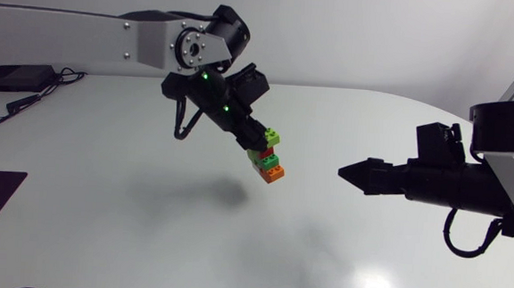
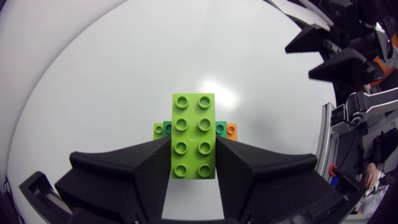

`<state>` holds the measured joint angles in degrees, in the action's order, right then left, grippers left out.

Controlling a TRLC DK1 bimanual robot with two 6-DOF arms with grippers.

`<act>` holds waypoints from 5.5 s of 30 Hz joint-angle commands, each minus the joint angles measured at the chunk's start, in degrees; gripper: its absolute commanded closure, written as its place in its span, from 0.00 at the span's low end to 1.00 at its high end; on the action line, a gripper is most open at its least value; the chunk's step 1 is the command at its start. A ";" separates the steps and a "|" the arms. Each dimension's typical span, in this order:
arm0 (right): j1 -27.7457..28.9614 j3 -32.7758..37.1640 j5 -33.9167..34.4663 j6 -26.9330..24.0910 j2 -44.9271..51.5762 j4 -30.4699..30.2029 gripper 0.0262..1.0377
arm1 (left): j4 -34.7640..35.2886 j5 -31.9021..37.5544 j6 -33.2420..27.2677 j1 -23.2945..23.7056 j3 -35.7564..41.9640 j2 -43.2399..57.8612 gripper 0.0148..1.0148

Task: Separate the duplo bricks

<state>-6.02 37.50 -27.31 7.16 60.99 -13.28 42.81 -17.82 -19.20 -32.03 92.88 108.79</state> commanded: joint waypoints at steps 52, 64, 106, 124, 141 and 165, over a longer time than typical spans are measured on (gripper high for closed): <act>-26.32 2.23 22.04 -22.36 11.52 17.32 0.21 | 4.39 -20.58 15.16 -0.40 8.46 3.36 0.70; -27.03 0.39 23.09 -22.89 10.90 19.08 0.73 | 4.21 -20.85 15.42 -0.05 7.67 2.83 0.70; -26.41 -3.92 25.64 -25.79 6.16 20.22 0.79 | 3.95 4.55 -3.30 5.49 -12.46 -4.47 0.67; -25.88 -4.19 25.55 -25.35 5.10 20.57 0.79 | -14.15 10.88 -1.28 0.48 -32.06 -4.64 0.66; -15.42 -2.25 5.95 -21.31 0.97 14.16 0.78 | -15.30 10.18 -1.98 0.21 -33.47 -12.82 0.15; -11.91 2.14 -18.48 -26.76 1.32 -0.78 0.77 | 2.28 -23.13 -23.69 0.92 -21.16 -21.43 0.11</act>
<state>-18.61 37.87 -44.66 -18.09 62.46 -13.04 43.16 -39.00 -39.20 -31.53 69.08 87.33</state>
